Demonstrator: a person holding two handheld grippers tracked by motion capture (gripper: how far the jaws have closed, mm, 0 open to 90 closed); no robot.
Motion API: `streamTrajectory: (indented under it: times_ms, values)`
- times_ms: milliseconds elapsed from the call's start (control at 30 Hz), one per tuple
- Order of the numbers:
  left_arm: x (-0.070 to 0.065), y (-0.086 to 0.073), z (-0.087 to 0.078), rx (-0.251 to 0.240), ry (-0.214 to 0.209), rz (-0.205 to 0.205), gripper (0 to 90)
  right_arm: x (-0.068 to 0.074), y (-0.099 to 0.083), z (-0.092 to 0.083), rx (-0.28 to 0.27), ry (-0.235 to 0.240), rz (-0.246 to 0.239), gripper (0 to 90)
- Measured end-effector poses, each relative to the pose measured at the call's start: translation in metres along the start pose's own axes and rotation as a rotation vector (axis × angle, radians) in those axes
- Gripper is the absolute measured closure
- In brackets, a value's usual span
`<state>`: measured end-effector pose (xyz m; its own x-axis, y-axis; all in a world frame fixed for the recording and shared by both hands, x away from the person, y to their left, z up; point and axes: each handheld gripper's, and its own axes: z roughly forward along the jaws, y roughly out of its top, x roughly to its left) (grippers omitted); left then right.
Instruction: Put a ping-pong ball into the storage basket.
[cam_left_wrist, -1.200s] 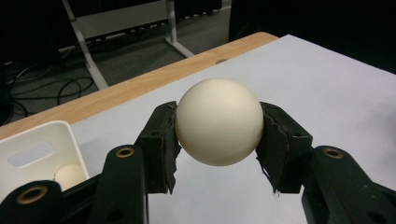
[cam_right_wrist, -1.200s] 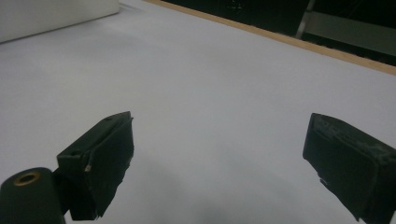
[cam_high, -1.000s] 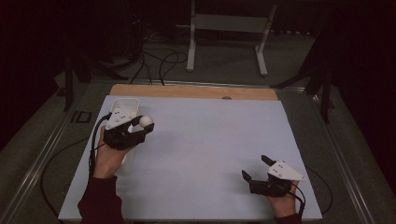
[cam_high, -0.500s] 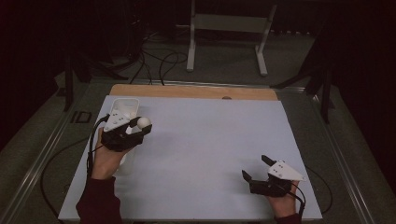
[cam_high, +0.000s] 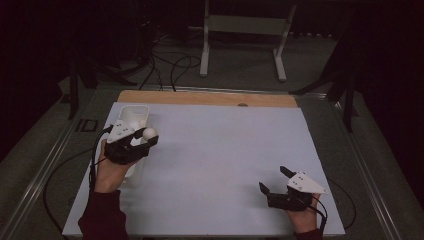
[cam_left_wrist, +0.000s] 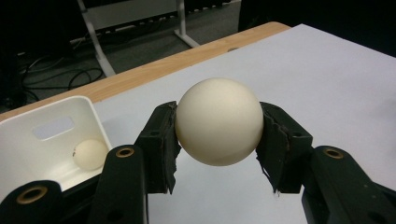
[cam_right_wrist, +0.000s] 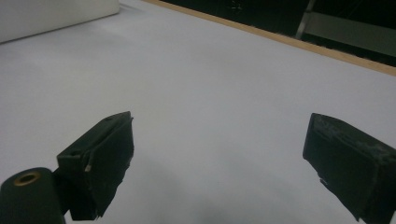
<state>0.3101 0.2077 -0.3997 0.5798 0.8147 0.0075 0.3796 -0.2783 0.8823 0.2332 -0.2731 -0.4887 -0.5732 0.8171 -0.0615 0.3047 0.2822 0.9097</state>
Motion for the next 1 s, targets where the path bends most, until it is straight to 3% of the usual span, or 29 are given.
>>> streamTrajectory:
  times_ms: [433, 1000]
  values:
    - [0.006, -0.007, -0.009, 0.016, 0.005, 0.014, 51.3, -0.001, 0.0, 0.0, -0.001, 0.001, -0.003, 8.4]
    - [0.021, -0.015, -0.022, 0.002, 0.035, -0.009, 51.2, 0.0, 0.0, 0.0, 0.0, 0.001, -0.004, 8.4]
